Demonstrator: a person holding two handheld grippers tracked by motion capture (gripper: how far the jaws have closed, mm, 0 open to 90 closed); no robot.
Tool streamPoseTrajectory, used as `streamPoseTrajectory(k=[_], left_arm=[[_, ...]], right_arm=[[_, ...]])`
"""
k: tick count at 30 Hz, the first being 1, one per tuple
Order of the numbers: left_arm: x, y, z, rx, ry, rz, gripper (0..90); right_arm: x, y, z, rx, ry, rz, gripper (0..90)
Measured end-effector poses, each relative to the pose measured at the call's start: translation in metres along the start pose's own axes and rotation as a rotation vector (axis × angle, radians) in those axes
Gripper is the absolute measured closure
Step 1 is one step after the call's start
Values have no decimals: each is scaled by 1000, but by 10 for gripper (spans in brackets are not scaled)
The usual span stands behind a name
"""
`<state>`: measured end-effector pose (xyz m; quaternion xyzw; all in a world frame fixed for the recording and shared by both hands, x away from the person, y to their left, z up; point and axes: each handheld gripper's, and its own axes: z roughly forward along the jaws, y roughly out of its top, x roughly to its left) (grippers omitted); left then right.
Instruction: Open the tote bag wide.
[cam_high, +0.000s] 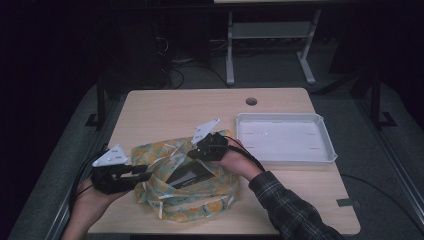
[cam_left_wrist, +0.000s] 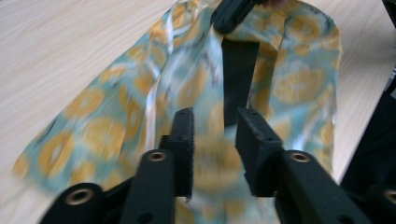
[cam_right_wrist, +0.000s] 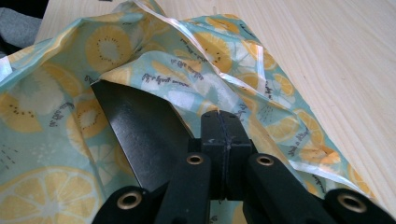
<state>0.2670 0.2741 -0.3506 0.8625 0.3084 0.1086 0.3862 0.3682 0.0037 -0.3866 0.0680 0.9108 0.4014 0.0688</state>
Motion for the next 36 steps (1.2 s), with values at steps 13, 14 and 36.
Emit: streamPoseTrajectory(k=[13,14,36], left_arm=[[-6,-15,39,154,-118,19,897],[-8,-18,37,157,-122,17,897],[-20,-65,57,307,-91,-4,896]], right_arm=[[-2,-2,1,-3,-6,62,892],[-3,-2,1,1,-11,56,892],[-18,-12,29,65,-33,99,890]])
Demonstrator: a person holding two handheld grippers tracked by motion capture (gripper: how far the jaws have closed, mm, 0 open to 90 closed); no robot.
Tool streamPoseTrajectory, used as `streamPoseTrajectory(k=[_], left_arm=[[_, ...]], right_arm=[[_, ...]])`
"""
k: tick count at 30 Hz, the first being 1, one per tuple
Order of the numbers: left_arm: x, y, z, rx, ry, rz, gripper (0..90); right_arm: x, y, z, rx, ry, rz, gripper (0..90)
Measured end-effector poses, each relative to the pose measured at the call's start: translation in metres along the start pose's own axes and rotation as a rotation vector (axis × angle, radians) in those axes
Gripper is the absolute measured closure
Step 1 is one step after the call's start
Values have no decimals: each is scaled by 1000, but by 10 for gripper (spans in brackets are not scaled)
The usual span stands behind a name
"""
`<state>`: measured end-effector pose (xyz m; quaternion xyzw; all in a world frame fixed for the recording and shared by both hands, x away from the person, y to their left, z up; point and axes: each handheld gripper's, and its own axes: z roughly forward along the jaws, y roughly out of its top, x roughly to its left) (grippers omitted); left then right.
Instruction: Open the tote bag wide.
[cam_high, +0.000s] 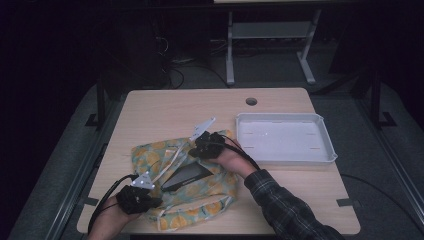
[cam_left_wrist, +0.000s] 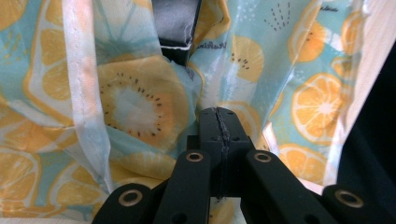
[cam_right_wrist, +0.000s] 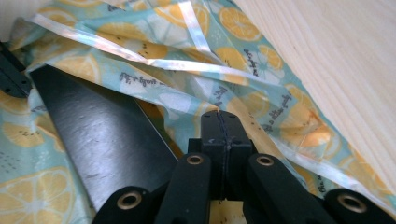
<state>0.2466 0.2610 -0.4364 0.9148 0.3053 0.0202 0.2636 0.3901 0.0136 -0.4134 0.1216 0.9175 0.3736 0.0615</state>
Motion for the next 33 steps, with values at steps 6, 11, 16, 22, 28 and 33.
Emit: streamPoseTrajectory(k=[6,11,16,22,28,33], left_arm=[[3,-3,3,23,18,3,866],[1,5,-17,-64,12,3,718],[8,19,-41,-162,46,-3,698],[20,40,-32,-172,87,-5,660],[28,53,-16,-150,105,0,731],[37,55,-14,-168,106,-18,898]], right_arm=[[-3,-3,12,49,5,18,888],[-4,-3,12,50,7,17,888],[-3,-3,12,51,7,13,888],[-3,-3,12,49,12,2,888],[-3,-2,12,46,22,0,888],[-1,-2,12,44,25,-3,886]])
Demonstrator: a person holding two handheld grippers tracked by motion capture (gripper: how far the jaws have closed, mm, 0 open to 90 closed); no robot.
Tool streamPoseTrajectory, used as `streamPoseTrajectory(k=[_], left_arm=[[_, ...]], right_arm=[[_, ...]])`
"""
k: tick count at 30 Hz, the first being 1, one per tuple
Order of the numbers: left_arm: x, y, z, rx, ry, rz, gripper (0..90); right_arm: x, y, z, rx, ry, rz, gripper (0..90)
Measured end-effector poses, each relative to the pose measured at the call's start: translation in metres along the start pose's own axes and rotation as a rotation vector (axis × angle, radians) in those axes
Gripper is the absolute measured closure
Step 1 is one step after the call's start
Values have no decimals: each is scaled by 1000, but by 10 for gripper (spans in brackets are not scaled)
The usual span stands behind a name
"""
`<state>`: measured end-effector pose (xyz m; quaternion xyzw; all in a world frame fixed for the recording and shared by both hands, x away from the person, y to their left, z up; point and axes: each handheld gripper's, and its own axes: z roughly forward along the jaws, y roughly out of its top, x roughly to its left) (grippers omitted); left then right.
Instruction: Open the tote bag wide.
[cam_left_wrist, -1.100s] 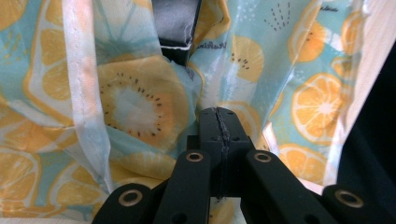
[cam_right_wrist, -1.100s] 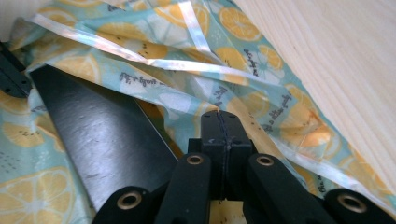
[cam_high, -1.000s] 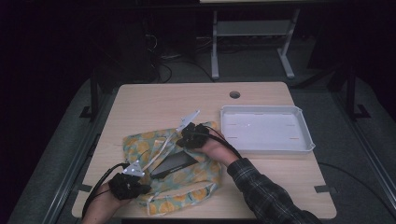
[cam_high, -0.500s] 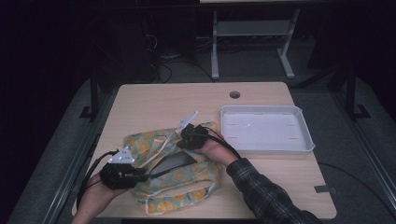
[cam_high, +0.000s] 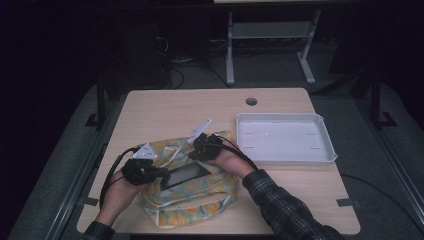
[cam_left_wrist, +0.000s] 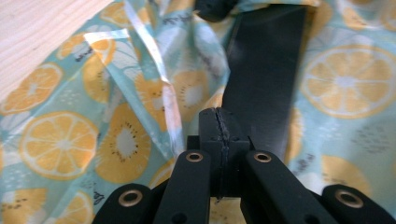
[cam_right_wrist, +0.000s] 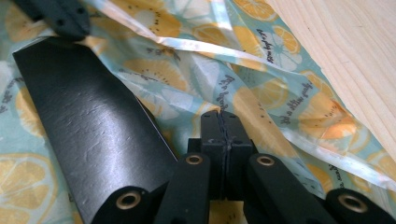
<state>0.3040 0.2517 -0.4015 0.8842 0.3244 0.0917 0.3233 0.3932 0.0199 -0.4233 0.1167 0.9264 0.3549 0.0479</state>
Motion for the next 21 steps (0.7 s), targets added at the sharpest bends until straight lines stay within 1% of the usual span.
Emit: streamPoseTrajectory(k=[2,5,7,9,12,13,14,16,17,20,21], left_arm=[[4,-1,0,-2,12,-8,899],[11,-5,1,-13,28,-44,900],[16,-8,3,-5,31,-61,900],[21,-12,7,18,41,-71,900],[27,-19,13,49,33,-90,900],[28,-20,15,60,30,-90,900],[28,-22,18,63,24,-100,900],[28,-23,22,91,20,-91,900],[28,-24,24,90,16,-98,900],[26,-25,25,90,12,-102,900],[26,-26,25,90,10,-101,900]], right_arm=[[1,0,0,-2,3,-3,885],[2,0,1,-1,6,0,866],[2,1,1,-4,7,0,851],[2,1,1,-2,10,1,835],[2,1,1,-5,16,-1,813],[3,1,1,-8,18,0,805],[3,1,1,-7,18,-2,796],[3,1,2,-10,21,-4,771],[4,1,0,-8,25,2,755],[4,2,-6,-22,34,10,715],[4,2,-10,-29,36,0,702]])
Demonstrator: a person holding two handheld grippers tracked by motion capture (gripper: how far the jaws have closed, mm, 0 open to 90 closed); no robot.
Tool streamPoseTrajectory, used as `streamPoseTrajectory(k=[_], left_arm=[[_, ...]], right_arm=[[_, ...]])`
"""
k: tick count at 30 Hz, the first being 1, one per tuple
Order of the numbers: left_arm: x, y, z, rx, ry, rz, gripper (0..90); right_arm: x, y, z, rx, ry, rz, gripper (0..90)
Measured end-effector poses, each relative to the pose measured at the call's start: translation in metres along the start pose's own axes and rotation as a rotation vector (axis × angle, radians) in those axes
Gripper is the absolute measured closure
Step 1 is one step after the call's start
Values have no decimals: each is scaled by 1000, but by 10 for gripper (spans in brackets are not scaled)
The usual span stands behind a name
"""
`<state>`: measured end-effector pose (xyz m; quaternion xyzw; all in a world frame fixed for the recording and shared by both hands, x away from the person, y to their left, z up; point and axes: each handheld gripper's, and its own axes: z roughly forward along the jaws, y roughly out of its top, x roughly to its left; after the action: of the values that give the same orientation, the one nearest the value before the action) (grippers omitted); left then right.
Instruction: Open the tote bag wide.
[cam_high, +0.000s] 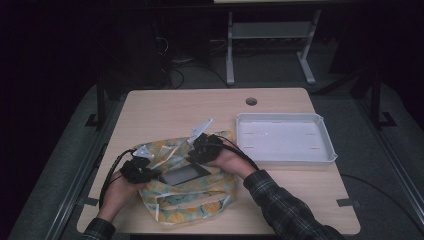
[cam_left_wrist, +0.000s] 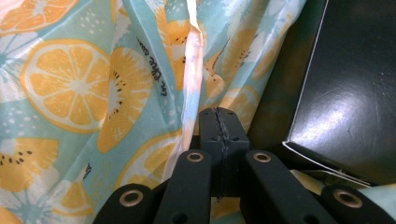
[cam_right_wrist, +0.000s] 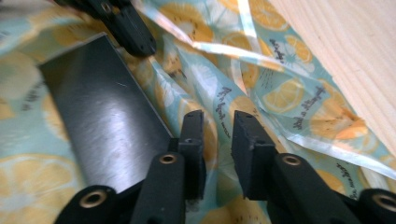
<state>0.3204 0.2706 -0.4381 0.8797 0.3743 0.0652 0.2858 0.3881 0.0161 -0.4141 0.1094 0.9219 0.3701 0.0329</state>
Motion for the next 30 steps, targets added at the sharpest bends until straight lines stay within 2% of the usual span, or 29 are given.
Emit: streamPoseTrajectory(k=[3,8,11,16,20,21,23,24,25,27,30], left_arm=[[0,-1,-1,-3,-5,2,900],[-2,-2,-1,0,-12,-1,900],[-3,-1,-1,-1,-9,9,900],[-4,-1,-1,-3,-11,9,900],[-4,-1,-2,-5,-13,7,900],[-4,-1,-2,-5,-12,9,900],[-4,-1,-3,-4,-12,11,900],[-4,-1,-3,-4,-11,7,900],[-3,-1,-4,-5,-11,7,900],[-3,-1,-5,-10,-17,5,900],[-3,0,-8,-17,-11,6,900]], right_arm=[[5,0,-12,-1,6,7,676],[14,-12,-33,13,-28,-6,637],[17,-22,-44,28,-51,9,599],[26,-38,-52,50,-87,10,555],[30,-41,-52,56,-122,21,535],[30,-41,-50,55,-127,21,564],[29,-42,-47,64,-114,17,686],[29,-41,-47,60,-120,28,769],[28,-42,-48,71,-136,11,831],[25,-43,-52,63,-137,25,877],[19,-43,-59,49,-168,27,876]])
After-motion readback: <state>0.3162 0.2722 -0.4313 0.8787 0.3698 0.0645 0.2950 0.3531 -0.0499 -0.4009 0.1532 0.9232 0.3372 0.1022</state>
